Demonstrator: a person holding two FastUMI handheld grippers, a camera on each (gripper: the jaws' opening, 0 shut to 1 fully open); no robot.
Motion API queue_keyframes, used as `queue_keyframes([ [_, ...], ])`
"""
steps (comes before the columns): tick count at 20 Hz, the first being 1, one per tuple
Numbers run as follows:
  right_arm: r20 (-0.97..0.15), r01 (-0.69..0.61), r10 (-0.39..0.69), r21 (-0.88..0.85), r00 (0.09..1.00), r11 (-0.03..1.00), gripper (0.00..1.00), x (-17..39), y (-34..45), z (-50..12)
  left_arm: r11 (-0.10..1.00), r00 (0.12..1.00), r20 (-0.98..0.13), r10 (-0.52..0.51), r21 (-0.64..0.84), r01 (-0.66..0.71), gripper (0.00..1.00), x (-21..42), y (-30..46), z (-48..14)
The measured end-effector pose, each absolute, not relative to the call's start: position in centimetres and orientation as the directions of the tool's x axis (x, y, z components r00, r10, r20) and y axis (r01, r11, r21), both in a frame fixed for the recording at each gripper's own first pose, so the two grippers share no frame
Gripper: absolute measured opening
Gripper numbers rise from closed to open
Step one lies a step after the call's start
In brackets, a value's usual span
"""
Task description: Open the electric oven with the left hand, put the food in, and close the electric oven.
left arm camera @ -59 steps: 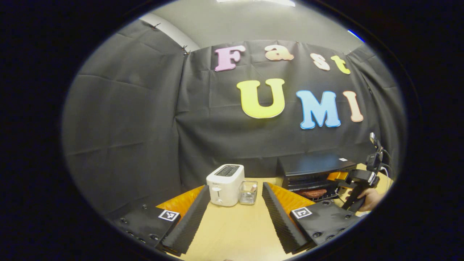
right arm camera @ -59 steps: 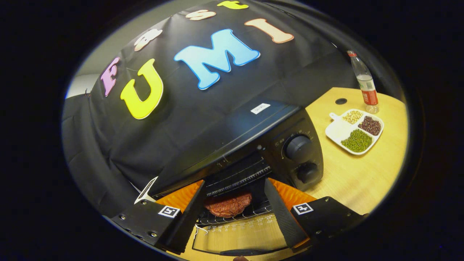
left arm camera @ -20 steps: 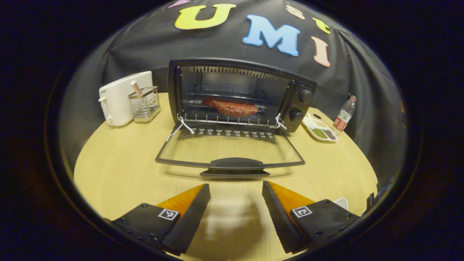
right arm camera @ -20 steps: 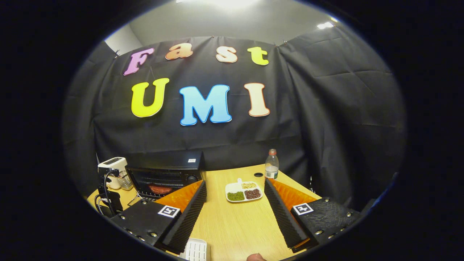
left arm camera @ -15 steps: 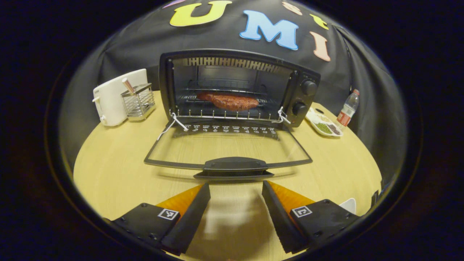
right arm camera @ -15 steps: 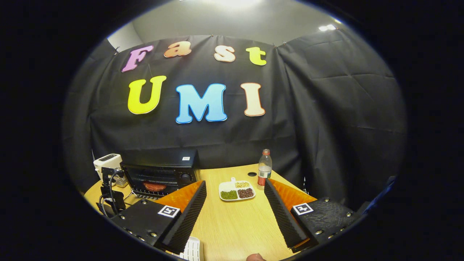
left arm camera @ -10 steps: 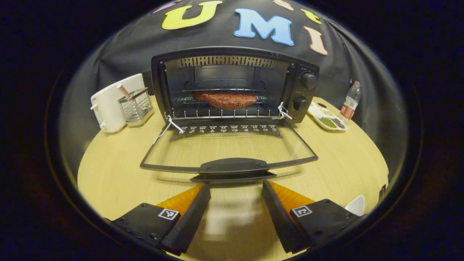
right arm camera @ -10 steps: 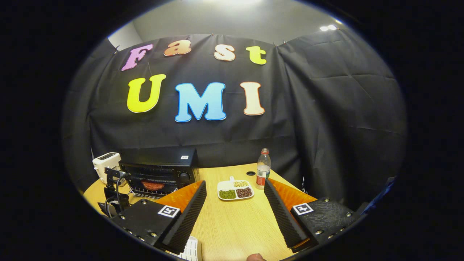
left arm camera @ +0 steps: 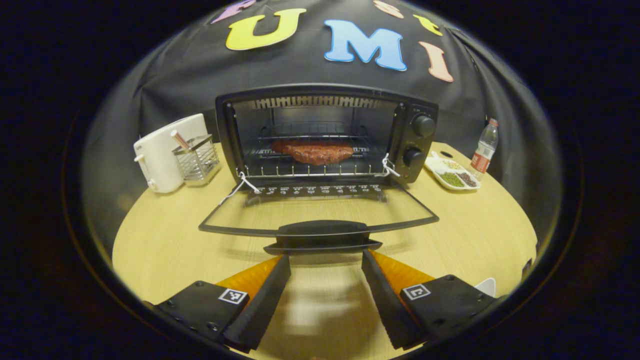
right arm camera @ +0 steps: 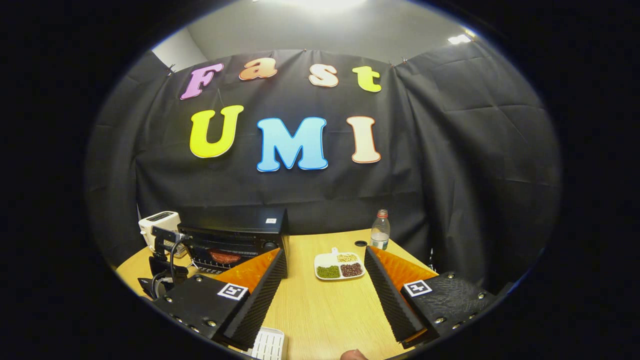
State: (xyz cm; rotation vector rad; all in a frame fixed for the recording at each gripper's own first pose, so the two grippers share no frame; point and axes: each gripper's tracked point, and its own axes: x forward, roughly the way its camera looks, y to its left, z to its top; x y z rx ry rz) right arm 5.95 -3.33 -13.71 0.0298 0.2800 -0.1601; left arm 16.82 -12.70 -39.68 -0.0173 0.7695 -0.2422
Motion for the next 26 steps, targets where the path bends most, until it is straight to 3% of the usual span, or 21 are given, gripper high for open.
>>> queue_keyframes([
  [4,-0.277,0.135,-0.124,0.023,0.953,0.991,0.97,6.3,-2.6,-13.8,0.972,0.720,-0.657,-0.224,-0.097,0.214,1.00,16.8,-12.7,-38.2],
  [10,-0.283,0.111,-0.094,0.046,0.955,0.993,0.97,6.6,-1.6,-14.1,0.971,0.780,-0.581,-0.232,-0.094,0.219,0.97,17.7,-12.5,-34.3],
  [16,-0.289,0.111,-0.093,0.048,0.953,0.993,0.97,6.8,-1.2,-14.4,0.965,0.841,-0.483,-0.243,-0.033,0.260,0.96,20.9,-12.8,-31.0],
  [17,-0.290,0.116,-0.097,0.049,0.952,0.992,0.97,6.8,-1.3,-14.5,0.962,0.840,-0.481,-0.251,-0.029,0.271,1.00,21.9,-13.3,-30.7],
  [20,-0.284,0.120,-0.101,0.051,0.953,0.991,0.97,6.7,-1.2,-14.1,0.962,0.858,-0.445,-0.256,-0.028,0.273,0.93,25.2,-13.8,-28.7],
  [21,-0.280,0.122,-0.104,0.048,0.954,0.991,0.97,6.7,-1.3,-13.9,0.961,0.870,-0.419,-0.260,-0.027,0.274,0.97,25.3,-13.8,-27.8],
  [22,-0.276,0.121,-0.104,0.048,0.956,0.991,0.98,6.7,-1.4,-13.8,0.961,0.881,-0.394,-0.263,-0.025,0.276,0.90,25.4,-13.9,-26.9],
  [23,-0.273,0.119,-0.101,0.050,0.957,0.992,0.98,6.9,-1.3,-13.6,0.960,0.889,-0.370,-0.269,-0.023,0.281,1.00,25.5,-14.0,-25.6],
  [25,-0.262,0.110,-0.091,0.060,0.961,0.992,0.97,6.9,-1.3,-12.8,0.958,0.905,-0.323,-0.276,-0.015,0.287,1.00,24.7,-14.1,-22.9],
  [26,-0.250,0.103,-0.084,0.066,0.965,0.992,0.97,6.9,-1.3,-12.2,0.958,0.913,-0.299,-0.278,-0.012,0.288,0.90,24.1,-14.1,-21.5],
])
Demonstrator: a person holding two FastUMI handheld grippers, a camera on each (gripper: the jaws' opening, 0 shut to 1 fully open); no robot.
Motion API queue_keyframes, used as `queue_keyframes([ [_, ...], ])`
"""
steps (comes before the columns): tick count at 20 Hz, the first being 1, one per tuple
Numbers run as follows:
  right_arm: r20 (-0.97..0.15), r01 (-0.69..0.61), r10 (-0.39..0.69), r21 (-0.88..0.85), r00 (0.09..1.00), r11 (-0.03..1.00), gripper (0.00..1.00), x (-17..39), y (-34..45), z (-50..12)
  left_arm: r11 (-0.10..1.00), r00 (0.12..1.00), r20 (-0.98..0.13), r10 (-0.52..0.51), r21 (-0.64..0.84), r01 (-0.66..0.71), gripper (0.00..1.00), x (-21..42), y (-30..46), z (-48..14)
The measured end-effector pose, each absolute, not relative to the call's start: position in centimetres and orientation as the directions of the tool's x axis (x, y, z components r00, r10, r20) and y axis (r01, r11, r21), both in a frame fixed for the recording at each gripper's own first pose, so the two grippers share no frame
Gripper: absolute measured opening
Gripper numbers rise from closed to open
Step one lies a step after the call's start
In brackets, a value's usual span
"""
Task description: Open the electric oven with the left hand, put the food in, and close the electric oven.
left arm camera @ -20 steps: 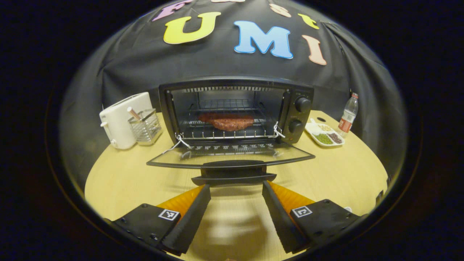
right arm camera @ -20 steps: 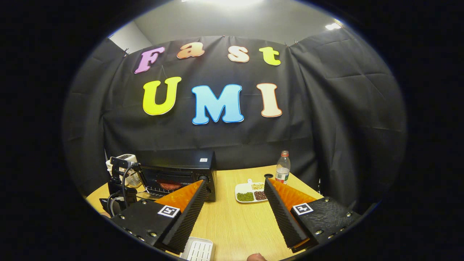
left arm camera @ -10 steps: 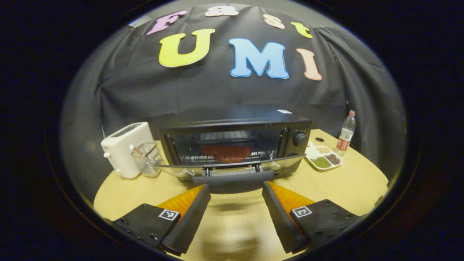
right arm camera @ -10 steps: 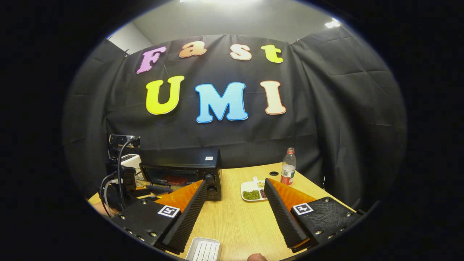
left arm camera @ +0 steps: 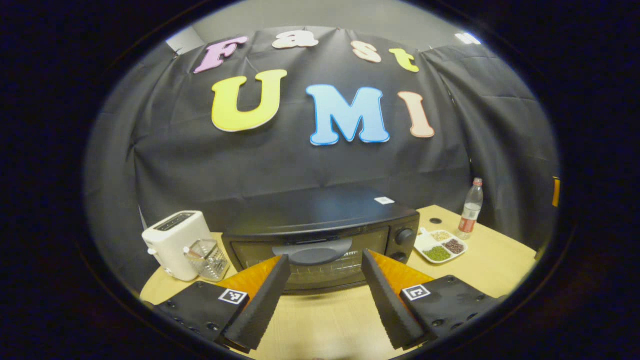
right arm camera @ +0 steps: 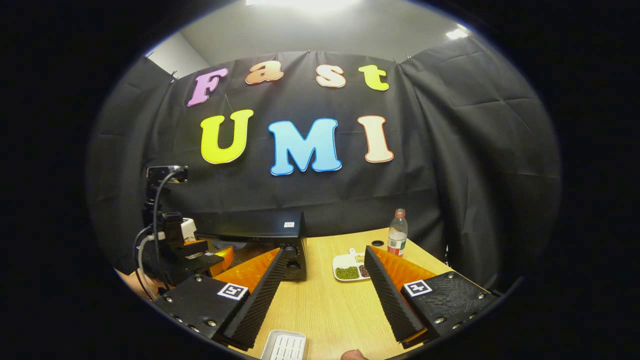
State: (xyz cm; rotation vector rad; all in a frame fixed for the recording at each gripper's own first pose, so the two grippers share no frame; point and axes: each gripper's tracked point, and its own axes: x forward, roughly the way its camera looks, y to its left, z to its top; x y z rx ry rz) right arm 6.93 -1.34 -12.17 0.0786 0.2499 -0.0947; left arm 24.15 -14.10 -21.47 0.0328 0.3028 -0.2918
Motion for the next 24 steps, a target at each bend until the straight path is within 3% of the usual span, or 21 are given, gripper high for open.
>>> queue_keyframes([
  [3,-0.220,0.082,-0.061,0.086,0.974,0.993,0.97,6.6,-1.9,-10.7,0.962,0.935,-0.229,-0.272,-0.038,0.270,0.90,21.4,-13.9,-16.8],
  [4,-0.215,0.074,-0.053,0.087,0.975,0.993,0.97,6.7,-2.1,-10.4,0.966,0.943,-0.209,-0.260,-0.048,0.255,1.00,20.0,-13.4,-15.8],
  [6,-0.213,0.059,-0.042,0.076,0.976,0.995,0.97,6.3,-2.5,-10.0,0.975,0.959,-0.175,-0.224,-0.053,0.218,0.96,18.5,-12.8,-13.3],
  [12,-0.197,0.011,-0.009,0.011,0.980,1.000,0.97,3.0,-5.2,-9.0,0.991,0.986,-0.105,-0.132,-0.010,0.131,1.00,11.6,-10.8,-7.4],
  [15,-0.157,-0.032,0.032,0.006,0.987,0.999,0.98,2.5,-5.4,-7.5,0.995,0.991,-0.090,-0.097,0.012,0.098,0.96,8.3,-9.8,-5.7],
  [16,-0.148,-0.040,0.041,0.007,0.988,0.999,0.98,2.4,-5.4,-6.9,0.995,0.992,-0.086,-0.092,0.016,0.094,1.00,7.4,-9.6,-5.2],
  [23,-0.086,-0.083,0.087,0.046,0.992,0.995,0.98,1.4,-3.4,-4.0,1.000,0.997,-0.067,-0.030,0.003,0.031,1.00,2.8,-5.3,-3.0],
  [24,-0.091,-0.084,0.088,0.047,0.992,0.995,0.97,1.2,-3.1,-4.2,1.000,0.997,-0.070,-0.015,0.007,0.015,0.95,2.3,-4.5,-3.0],
])
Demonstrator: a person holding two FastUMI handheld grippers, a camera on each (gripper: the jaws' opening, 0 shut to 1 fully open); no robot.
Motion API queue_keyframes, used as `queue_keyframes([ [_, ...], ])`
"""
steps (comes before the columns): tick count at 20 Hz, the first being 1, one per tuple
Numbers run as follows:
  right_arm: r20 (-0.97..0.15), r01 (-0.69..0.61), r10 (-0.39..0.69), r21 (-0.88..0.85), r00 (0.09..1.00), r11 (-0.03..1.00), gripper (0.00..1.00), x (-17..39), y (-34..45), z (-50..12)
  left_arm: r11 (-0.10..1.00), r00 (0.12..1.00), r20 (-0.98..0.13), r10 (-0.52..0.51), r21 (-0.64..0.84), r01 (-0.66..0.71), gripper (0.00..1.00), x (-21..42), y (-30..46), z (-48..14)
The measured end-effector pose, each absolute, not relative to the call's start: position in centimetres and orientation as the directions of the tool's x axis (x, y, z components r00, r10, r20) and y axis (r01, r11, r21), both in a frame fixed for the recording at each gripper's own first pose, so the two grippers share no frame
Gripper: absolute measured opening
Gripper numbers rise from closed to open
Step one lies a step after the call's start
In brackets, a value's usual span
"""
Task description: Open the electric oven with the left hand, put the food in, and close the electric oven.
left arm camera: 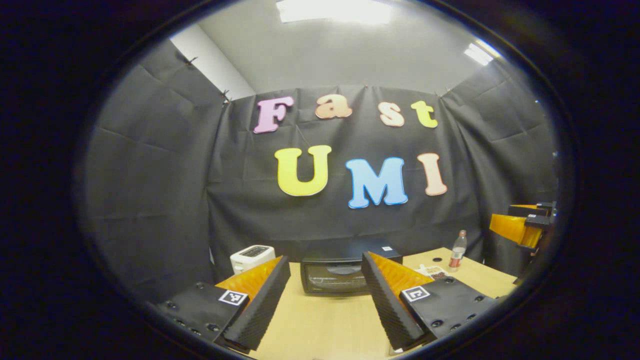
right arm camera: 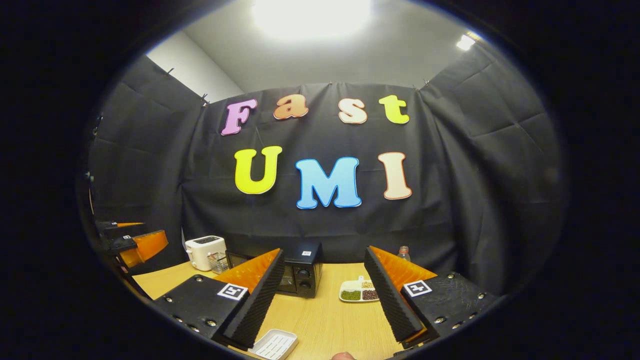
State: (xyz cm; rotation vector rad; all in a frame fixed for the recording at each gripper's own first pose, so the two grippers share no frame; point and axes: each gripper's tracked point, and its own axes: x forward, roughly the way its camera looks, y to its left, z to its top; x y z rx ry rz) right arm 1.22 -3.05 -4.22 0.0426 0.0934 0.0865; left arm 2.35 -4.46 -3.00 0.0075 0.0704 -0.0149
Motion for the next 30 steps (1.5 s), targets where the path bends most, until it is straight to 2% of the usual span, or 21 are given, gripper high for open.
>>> queue_keyframes([
  [1,-0.091,-0.090,0.094,0.048,0.991,0.995,0.97,0.9,-2.6,-4.4,1.000,0.997,-0.072,-0.006,0.006,0.006,0.90,1.8,-4.0,-3.0],
  [3,-0.088,-0.092,0.097,0.056,0.991,0.994,0.98,0.5,-1.7,-4.5,1.000,0.997,-0.077,0.009,0.012,-0.008,1.00,1.2,-2.7,-2.9],
  [15,-0.060,-0.162,0.168,0.088,0.984,0.983,0.97,-0.5,2.6,-2.7,0.999,0.996,-0.071,0.047,-0.023,-0.048,1.00,-1.8,0.2,-2.0],
  [30,-0.030,-0.178,0.181,0.079,0.983,0.981,0.97,-0.1,4.2,-1.1,0.999,0.998,-0.038,0.044,-0.020,-0.045,1.00,-1.2,1.0,-0.4],
])
